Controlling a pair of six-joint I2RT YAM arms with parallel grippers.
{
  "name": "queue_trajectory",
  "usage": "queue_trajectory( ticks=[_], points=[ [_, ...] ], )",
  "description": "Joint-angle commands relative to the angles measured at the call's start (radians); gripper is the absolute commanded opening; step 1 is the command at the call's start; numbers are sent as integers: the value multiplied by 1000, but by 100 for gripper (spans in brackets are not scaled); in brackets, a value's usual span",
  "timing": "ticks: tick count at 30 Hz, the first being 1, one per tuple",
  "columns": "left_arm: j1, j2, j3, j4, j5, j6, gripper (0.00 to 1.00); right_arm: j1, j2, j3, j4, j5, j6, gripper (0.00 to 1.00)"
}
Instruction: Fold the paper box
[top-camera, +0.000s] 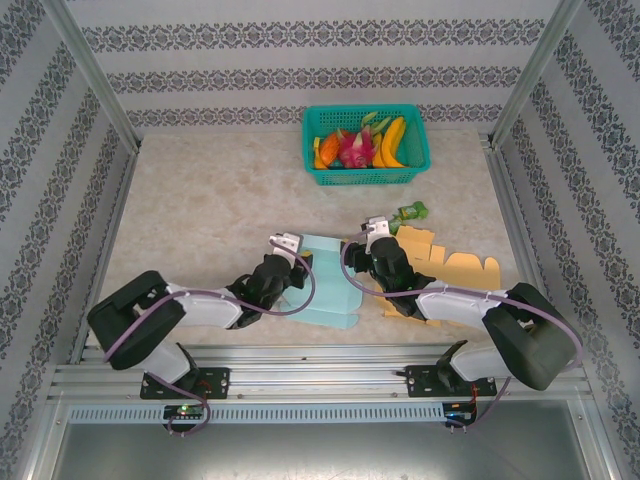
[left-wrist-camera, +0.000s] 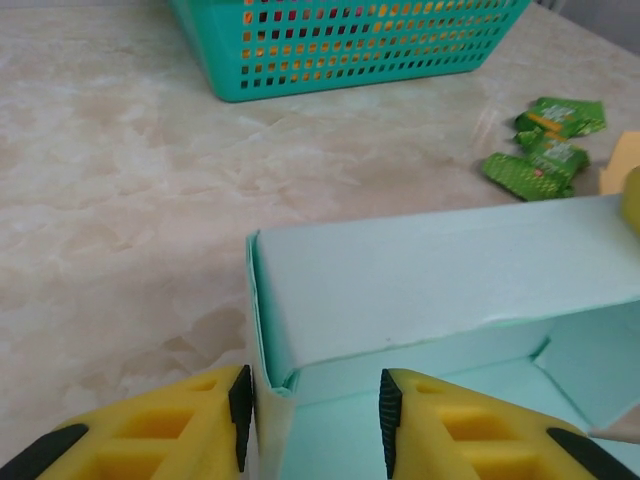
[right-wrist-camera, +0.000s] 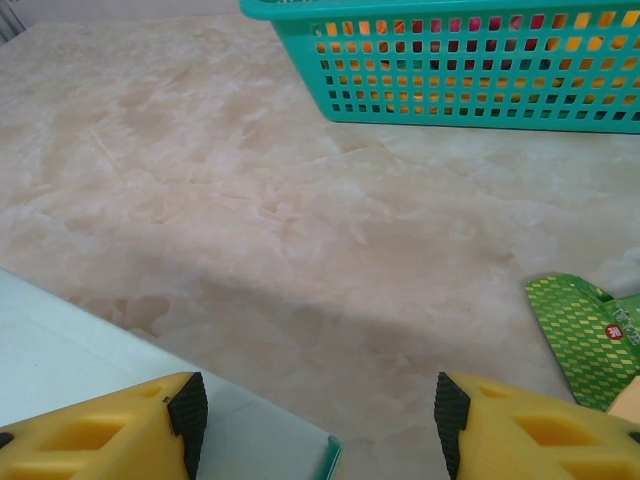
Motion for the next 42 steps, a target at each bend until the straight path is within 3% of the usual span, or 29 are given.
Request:
queue_trajectory(
  ticks=[1, 4, 8, 13, 26, 31, 38, 42],
  points=[
    [7, -84, -6, -99, 59, -32, 40, 11, 12, -24, -68, 39, 4, 63],
    [7, -156, -28, -101, 90, -69, 39, 10, 14, -23, -66, 37, 2, 63],
    [8, -204, 17, -202, 16, -124, 40, 12, 17, -20, -66, 33, 2, 63],
    [21, -138, 96, -279, -36, -151, 40, 14, 10, -26, -64, 34, 4, 63],
    [86, 45, 113, -223, 6, -211, 32, 17, 12, -34, -64, 45, -4, 63],
    [86, -55, 86, -267, 36, -232, 37, 18, 12, -37, -70, 76, 12, 63],
    [86, -268, -5, -558, 5, -293, 44, 20, 5, -33, -93, 117, 24, 63],
    [85, -288, -95, -568, 97, -340, 46, 20, 2, -26, -106, 139, 27, 63]
  ],
)
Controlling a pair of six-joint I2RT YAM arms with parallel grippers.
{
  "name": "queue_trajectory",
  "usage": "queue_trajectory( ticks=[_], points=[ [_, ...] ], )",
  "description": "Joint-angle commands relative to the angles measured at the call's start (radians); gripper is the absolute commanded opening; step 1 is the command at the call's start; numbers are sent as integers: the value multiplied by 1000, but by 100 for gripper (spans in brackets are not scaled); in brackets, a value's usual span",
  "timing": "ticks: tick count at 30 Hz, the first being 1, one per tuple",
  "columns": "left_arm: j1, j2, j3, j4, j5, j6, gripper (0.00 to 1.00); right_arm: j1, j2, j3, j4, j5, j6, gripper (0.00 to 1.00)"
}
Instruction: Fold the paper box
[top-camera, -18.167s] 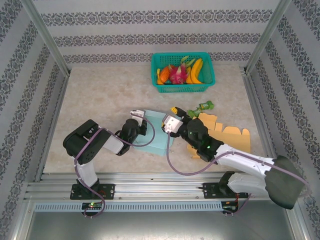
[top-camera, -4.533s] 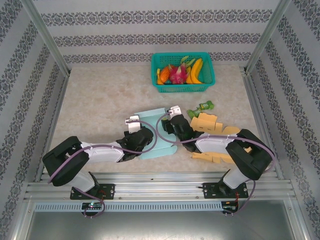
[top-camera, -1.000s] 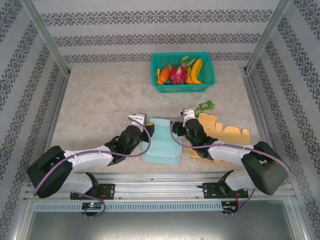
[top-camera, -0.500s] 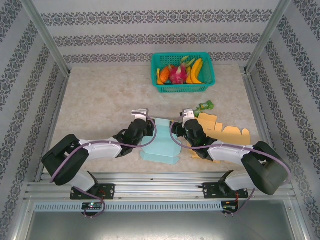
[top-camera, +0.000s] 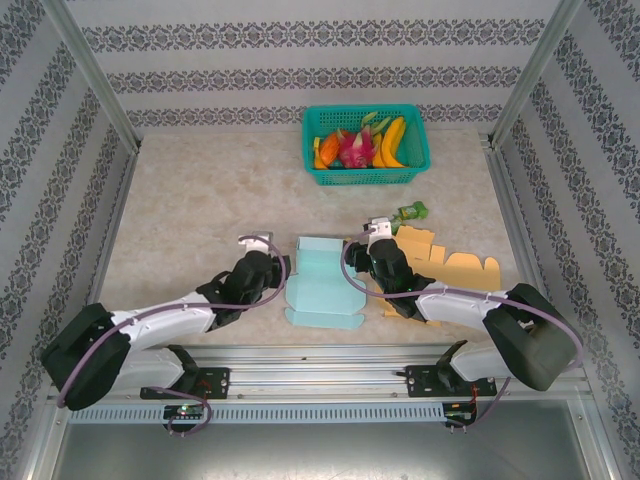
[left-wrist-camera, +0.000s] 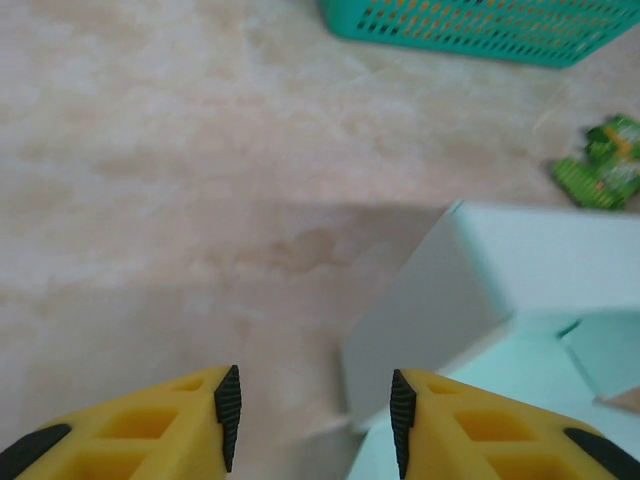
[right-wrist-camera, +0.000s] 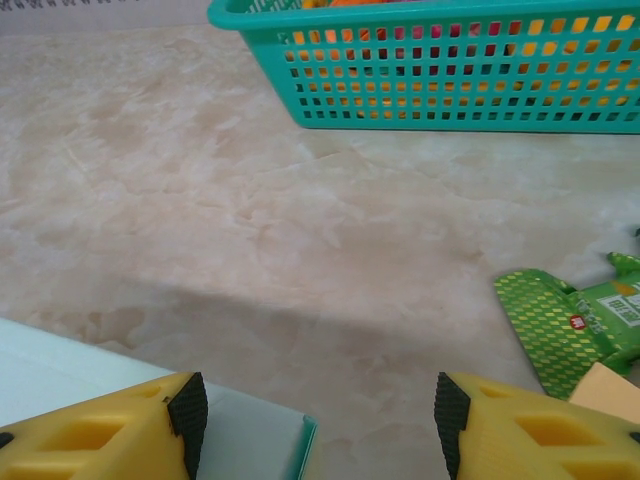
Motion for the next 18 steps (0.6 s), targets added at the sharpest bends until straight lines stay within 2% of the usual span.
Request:
queue_trajectory(
  ticks=[1, 4, 8, 11, 18],
  points=[
    [8, 5, -82, -76, 94, -69, 46, 5, 7, -16, -110, 68, 8, 63],
    [1, 13, -121, -9, 158, -104, 45, 6, 10, -10, -119, 73, 19, 63],
    [-20, -2, -139, 50, 182, -136, 45, 8, 12, -11, -119, 68, 26, 63],
    [-28, -39, -152, 56, 176, -156, 44, 9, 12, -14, -116, 68, 28, 63],
    [-44, -229, -217, 29, 129, -207, 45, 11, 8, -24, -111, 70, 31, 63]
  ],
)
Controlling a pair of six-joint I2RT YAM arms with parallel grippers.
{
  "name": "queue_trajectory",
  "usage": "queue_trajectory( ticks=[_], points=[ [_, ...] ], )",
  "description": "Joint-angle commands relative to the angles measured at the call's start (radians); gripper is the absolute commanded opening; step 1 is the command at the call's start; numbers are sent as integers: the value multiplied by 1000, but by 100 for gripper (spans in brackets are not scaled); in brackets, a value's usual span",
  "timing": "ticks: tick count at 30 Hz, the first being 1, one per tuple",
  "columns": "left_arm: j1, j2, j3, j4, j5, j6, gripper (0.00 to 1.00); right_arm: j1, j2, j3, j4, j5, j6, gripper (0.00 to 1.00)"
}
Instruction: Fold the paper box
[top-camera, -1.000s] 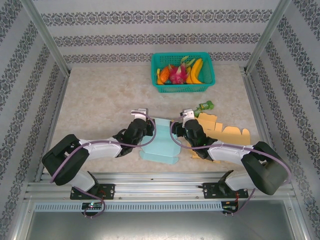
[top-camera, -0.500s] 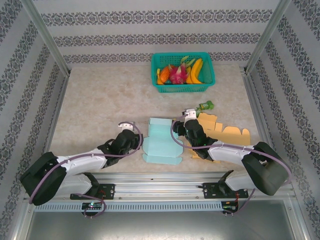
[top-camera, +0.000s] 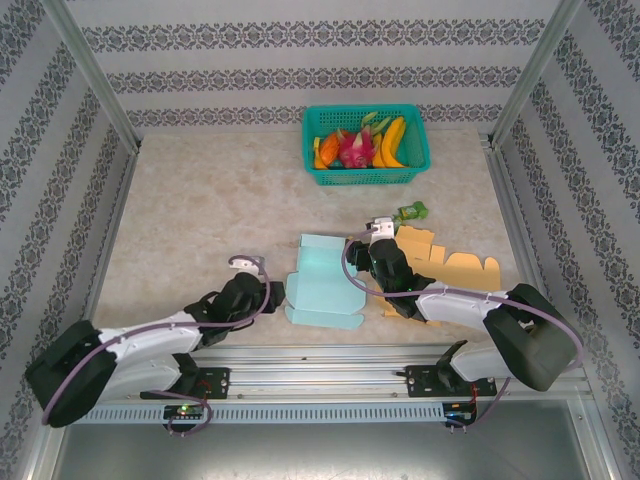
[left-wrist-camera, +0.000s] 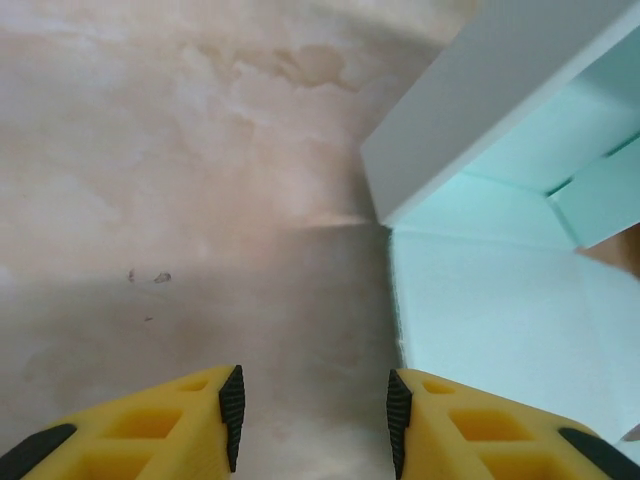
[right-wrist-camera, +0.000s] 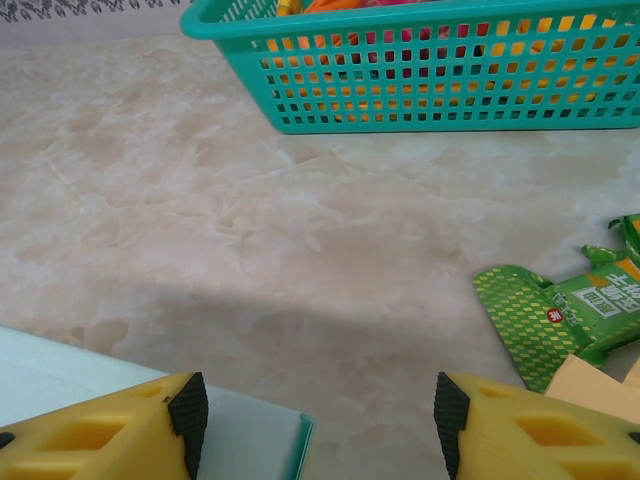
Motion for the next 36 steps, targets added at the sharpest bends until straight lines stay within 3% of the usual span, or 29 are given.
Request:
queue_trajectory(
  ticks=[1, 6, 19, 23, 26, 30, 36],
  points=[
    [-14, -82, -28, 11, -13, -43, 45, 11, 7, -27, -104, 38, 5, 63],
    [-22, -92, -28, 22, 27, -54, 46, 11, -5, -35, -103, 38, 8, 63],
    [-95, 176, 42, 200, 69, -67, 42, 18, -5, -54, -91, 39, 24, 63],
    [-106, 229, 71, 223, 71, -56, 27, 18, -16, -63, -89, 41, 22, 63],
    [-106, 260, 100, 216, 60, -38, 0, 19, -34, -67, -92, 36, 20, 63],
    [-106, 208, 187, 7, -37, 53, 0, 14, -106, -56, -137, 25, 3, 66],
    [-106, -7, 400, -481, -255, 252, 0, -32, -395, 49, -390, -64, -8, 75]
  ],
)
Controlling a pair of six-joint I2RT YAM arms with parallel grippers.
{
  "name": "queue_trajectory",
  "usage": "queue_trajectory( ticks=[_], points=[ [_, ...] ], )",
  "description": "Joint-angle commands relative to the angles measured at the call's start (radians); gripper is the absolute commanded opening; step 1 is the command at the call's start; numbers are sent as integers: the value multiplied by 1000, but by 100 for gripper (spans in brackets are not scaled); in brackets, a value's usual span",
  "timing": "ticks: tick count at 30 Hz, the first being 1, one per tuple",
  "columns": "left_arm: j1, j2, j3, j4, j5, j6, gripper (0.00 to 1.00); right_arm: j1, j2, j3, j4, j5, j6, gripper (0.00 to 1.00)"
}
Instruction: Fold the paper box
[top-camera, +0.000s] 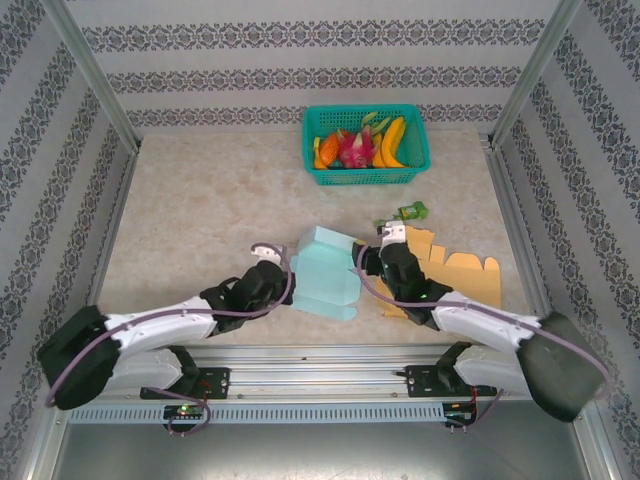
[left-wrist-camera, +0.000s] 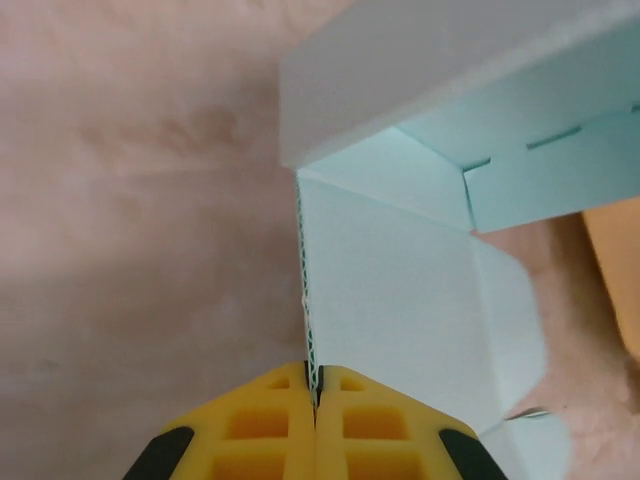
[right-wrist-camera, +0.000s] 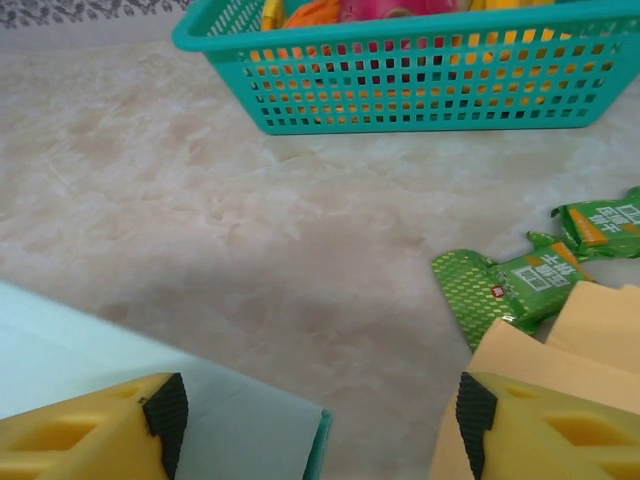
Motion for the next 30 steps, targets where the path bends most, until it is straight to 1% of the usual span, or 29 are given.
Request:
queue_trajectory(
  ticks=[1, 2, 3, 5, 8, 11, 13, 14, 15, 16, 18, 19, 22, 24, 25, 26, 30],
  points=[
    [-12, -127, 125, -301, -203, 143, 0, -30, -189, 81, -186, -61, -1, 76],
    [-11, -145, 138, -314, -226, 166, 0, -37, -242, 86, -204, -65, 10, 77],
    [-11, -158, 161, -335, -253, 192, 0, -43, -308, 87, -217, -64, 24, 80],
    [-9, -146, 253, -421, -315, 254, 0, -63, -420, 96, -247, -60, 31, 84],
    [-9, -64, 446, -583, -377, 469, 0, -93, -550, 130, -306, -48, -64, 91],
    [-10, 43, 654, -779, -430, 661, 0, -111, -587, 142, -339, -56, -217, 93],
    [-12, 124, 774, -893, -499, 798, 0, -115, -588, 138, -392, -62, -321, 93],
    [-13, 153, 812, -936, -524, 875, 0, -115, -590, 124, -405, -31, -301, 93],
    [-16, 176, 834, -959, -538, 943, 0, -115, -596, 102, -390, -30, -276, 93],
    [-19, 190, 840, -975, -537, 1023, 0, -114, -607, 71, -358, -56, -271, 93],
    [-21, 186, 817, -986, -532, 1174, 0, -117, -637, 1, -288, -62, -258, 93],
    [-22, 183, 808, -991, -548, 1244, 0, -118, -654, -36, -253, -62, -265, 93],
    [-37, 200, 820, -1029, -678, 1433, 0, -124, -715, -118, -200, -43, -277, 93],
    [-52, 239, 863, -1126, -741, 1485, 0, -124, -747, -122, -215, -36, -283, 92],
    [-64, 272, 907, -1227, -745, 1475, 0, -124, -759, -131, -214, -24, -279, 92],
    [-74, 309, 979, -1306, -705, 1416, 0, -126, -767, -141, -207, -12, -278, 93],
    [-150, 402, 1073, -1366, -623, 1410, 0, -132, -784, -155, -209, 1, -266, 92]
  ],
)
